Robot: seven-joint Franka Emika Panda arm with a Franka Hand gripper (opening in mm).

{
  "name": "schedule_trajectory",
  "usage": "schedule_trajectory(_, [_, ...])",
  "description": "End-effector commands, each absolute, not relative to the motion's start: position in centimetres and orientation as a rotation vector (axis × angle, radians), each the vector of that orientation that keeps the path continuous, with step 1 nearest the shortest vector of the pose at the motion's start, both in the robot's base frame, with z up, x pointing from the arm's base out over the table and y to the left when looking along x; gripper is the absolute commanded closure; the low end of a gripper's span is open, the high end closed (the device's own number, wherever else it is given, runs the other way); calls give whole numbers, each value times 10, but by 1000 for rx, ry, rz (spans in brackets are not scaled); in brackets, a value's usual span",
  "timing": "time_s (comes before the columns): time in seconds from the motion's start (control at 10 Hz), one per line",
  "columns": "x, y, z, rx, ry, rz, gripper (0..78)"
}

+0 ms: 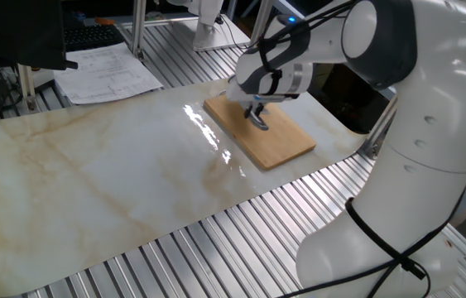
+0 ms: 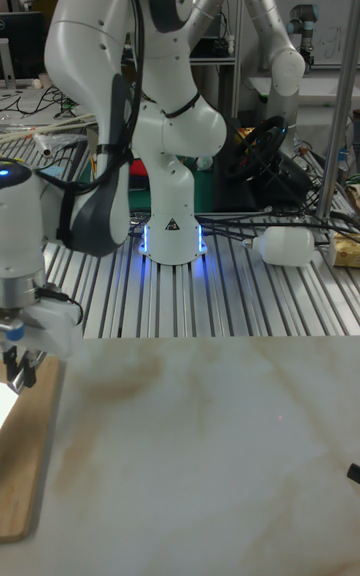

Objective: Put the knife on the cutting board

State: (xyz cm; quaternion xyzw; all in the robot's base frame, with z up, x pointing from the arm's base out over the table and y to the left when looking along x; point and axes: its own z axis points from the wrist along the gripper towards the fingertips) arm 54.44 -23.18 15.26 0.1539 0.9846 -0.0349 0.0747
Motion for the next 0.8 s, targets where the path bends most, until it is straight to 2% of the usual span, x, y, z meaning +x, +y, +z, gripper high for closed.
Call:
schedule_trajectory(0.1, [545, -248, 143, 432, 2964, -132, 764])
schedule_trajectory(0.7, [543, -268, 134, 389, 2988, -128, 764])
schedule_trajectory(0.8, [543, -271, 131, 377, 2998, -92, 764])
